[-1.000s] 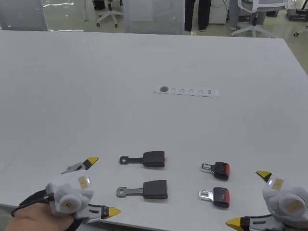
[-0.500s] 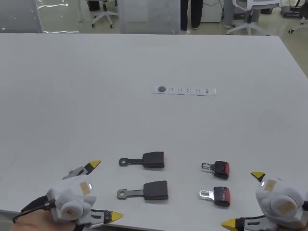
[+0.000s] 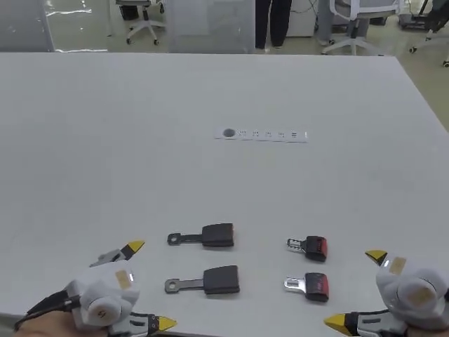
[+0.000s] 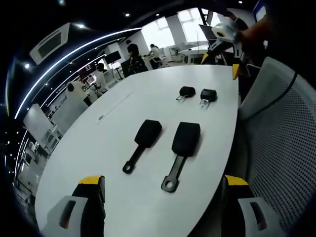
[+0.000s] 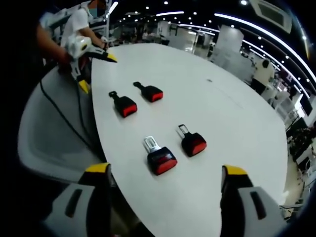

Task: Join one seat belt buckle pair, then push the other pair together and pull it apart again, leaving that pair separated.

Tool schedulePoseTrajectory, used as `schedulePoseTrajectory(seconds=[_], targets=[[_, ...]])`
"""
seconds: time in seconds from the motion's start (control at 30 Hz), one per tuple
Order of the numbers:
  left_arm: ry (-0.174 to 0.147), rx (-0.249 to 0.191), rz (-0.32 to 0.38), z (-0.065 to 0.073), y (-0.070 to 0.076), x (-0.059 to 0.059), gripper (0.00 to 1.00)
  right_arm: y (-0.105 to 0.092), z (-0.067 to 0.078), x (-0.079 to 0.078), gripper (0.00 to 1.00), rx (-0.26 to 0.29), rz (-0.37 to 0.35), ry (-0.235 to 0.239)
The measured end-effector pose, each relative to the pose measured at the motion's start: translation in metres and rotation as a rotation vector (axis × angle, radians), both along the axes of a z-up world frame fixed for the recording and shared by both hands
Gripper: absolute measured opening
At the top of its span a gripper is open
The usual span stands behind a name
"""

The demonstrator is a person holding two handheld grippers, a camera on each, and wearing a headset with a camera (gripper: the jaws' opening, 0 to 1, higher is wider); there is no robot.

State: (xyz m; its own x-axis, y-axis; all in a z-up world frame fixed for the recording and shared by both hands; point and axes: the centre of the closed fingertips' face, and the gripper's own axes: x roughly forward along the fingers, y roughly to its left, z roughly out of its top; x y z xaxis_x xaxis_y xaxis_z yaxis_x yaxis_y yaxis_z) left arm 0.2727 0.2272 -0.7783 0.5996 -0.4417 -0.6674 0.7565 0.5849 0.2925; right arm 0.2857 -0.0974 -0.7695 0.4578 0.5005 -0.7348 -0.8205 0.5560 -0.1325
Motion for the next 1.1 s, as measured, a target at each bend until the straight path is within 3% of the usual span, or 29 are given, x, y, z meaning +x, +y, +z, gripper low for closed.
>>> schedulePoseTrajectory(seconds=[0.6,0.87,1.1], targets=[[-0.012,0.002,0.011,0.004,0.003,0.000,1.00,-0.002,0.003,-0.003,0.99,-0.015,0.009,-0.040],[-0.021,-0.018,0.026,0.009,0.005,0.002,1.00,-0.004,0.003,-0.007,0.99,-0.027,0.016,-0.046],[-0.004,-0.012,0.049,0.004,0.012,0.001,1.00,-0.003,0.001,-0.009,0.99,-0.028,0.018,-0.041]])
